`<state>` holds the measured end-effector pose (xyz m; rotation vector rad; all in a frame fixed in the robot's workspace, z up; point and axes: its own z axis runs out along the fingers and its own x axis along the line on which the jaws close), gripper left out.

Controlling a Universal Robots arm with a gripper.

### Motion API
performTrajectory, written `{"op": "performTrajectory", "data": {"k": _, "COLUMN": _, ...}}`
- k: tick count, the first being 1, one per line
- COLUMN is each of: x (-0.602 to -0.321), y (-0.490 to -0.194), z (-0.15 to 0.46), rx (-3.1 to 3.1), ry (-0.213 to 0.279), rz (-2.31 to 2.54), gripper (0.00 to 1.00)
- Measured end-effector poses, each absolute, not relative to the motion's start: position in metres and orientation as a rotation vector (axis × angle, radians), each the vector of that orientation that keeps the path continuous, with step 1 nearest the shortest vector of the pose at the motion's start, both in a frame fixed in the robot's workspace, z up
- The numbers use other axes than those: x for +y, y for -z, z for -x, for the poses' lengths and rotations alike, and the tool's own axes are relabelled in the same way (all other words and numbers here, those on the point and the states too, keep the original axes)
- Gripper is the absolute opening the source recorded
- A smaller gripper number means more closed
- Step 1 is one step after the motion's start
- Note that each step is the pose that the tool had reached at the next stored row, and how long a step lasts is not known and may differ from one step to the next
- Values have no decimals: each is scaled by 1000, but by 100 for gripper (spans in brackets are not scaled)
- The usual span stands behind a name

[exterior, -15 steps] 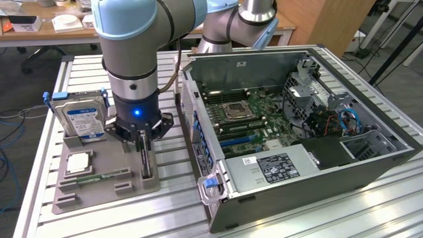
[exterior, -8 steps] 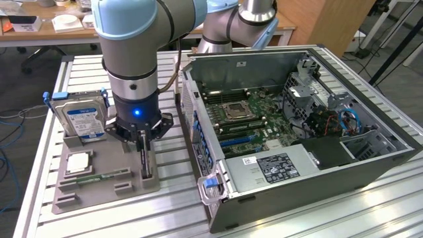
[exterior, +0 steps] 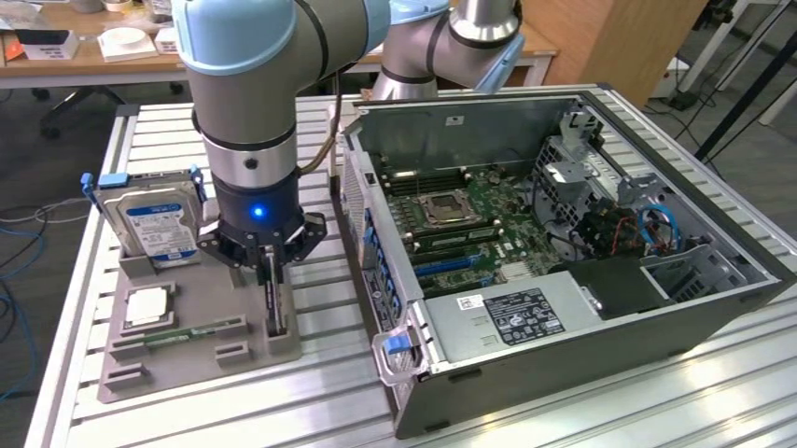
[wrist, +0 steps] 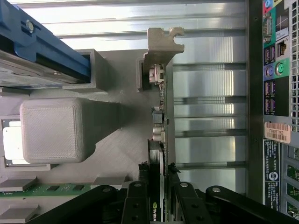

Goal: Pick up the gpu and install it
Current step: 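Pick up the gpu and move the gpu toward the slot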

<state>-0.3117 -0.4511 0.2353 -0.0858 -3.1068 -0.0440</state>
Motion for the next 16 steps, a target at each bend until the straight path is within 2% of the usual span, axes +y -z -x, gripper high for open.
{"op": "performTrajectory", "data": {"k": 16, "x": -451, "y": -242, "z": 312, "rx": -3107, "ry": 44, "rz": 86, "gripper": 26}}
